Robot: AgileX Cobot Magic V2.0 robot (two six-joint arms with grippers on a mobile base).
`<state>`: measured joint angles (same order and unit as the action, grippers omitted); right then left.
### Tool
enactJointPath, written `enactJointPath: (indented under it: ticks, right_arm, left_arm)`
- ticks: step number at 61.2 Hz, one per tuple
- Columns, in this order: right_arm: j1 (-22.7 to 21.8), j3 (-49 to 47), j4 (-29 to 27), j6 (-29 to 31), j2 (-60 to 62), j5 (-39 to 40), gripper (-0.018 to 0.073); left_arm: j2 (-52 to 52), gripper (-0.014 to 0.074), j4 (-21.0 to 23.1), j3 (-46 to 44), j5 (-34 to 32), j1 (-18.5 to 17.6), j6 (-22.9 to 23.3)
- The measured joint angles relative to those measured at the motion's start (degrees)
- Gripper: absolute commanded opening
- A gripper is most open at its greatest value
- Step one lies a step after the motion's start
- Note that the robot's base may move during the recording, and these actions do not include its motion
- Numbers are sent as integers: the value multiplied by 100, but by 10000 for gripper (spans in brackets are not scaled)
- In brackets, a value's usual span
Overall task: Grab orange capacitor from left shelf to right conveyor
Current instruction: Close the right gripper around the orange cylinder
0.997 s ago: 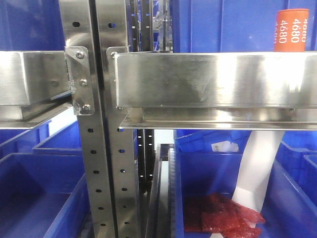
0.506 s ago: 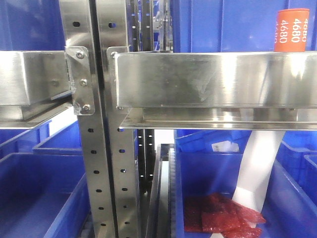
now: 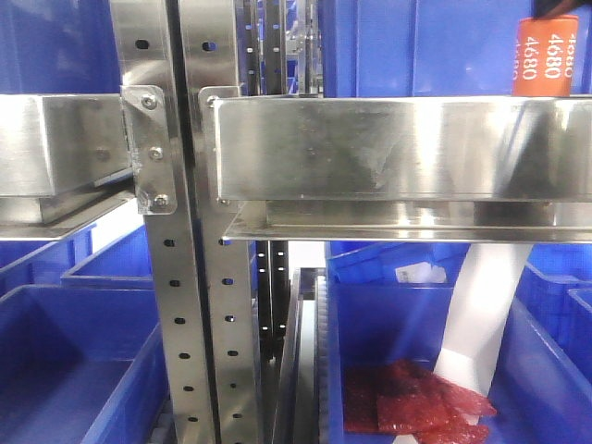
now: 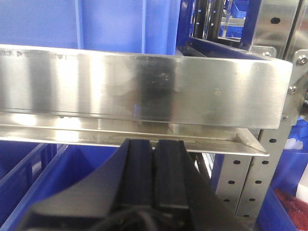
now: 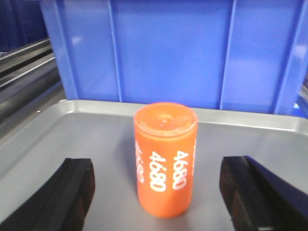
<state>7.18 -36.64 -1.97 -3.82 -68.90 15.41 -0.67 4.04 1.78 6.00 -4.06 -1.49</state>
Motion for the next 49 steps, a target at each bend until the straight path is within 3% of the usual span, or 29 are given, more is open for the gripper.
enactJointPath:
  ticks: [23, 49]
  right_arm:
    - [-54, -27, 0, 0, -1026, 1247, 627]
    - [-151, -443, 0, 0, -1789, 1429, 601]
  left_arm:
    - [0, -127, 0, 0, 0, 0, 0]
    - [0, -127, 0, 0, 0, 0, 0]
